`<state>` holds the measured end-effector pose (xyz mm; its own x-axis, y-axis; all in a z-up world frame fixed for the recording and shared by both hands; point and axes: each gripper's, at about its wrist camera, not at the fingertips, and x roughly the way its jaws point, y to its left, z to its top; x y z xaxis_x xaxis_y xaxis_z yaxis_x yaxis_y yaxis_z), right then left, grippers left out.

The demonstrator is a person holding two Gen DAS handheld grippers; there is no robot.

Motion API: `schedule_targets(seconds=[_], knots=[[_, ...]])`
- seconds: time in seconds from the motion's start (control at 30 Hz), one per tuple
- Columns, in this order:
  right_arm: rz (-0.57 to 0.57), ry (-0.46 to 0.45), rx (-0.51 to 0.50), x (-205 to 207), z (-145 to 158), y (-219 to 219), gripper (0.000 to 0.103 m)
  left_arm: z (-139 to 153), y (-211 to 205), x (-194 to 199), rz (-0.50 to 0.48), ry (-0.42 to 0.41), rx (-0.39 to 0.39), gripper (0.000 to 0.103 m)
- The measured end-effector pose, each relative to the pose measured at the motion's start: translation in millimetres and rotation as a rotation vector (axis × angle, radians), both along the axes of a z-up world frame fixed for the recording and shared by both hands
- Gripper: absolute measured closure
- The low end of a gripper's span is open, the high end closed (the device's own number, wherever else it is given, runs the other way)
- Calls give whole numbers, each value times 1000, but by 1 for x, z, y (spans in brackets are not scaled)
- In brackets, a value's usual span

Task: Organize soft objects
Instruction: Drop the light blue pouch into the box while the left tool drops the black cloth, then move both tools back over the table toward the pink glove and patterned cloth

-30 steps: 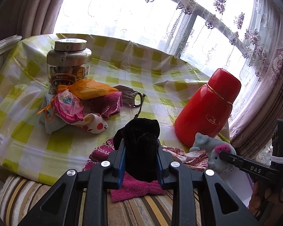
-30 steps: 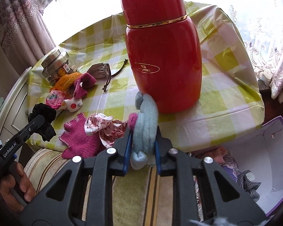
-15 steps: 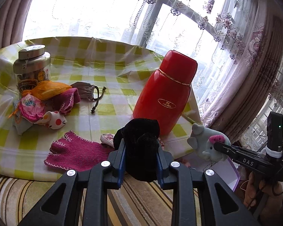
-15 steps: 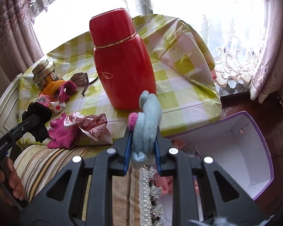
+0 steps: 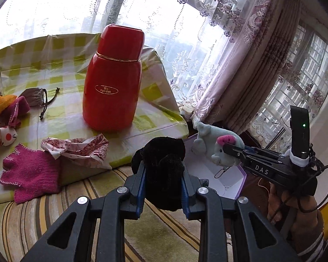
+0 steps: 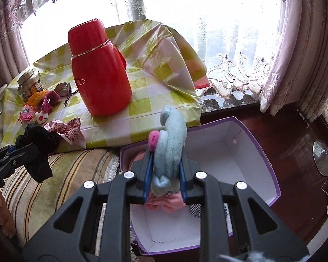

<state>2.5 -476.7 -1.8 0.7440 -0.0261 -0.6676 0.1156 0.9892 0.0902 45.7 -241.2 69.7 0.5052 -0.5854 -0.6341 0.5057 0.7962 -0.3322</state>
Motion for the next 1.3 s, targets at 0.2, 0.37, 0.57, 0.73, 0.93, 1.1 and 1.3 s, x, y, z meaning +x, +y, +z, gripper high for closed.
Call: schedule_targets(seconds=[0.2,0.37,0.57,0.73,0.93,1.1,1.3], knots=[[-67,1,-21,-13,-1,-27,77,-1,-32,-14,-119,4,-2,69],[-112,16,-28,-14,-2,-40,53,2,-45,-24,-189,-13,-2,35],[-124,11,-22,-14,0,-41,33,3,-35,-22,-169,-22,5,33],[-110,17,-22,-13,-1,-38,33,6,-14,-15,-108,-52,24,33],[-81,17,-32,-11,2,-28,33,12,24,-3,10,-81,37,33],[-39,11,-46,-10,7,-12,33,16,66,6,128,-88,30,33],[21,2,-49,-8,13,8,33,14,122,6,278,-70,21,33]])
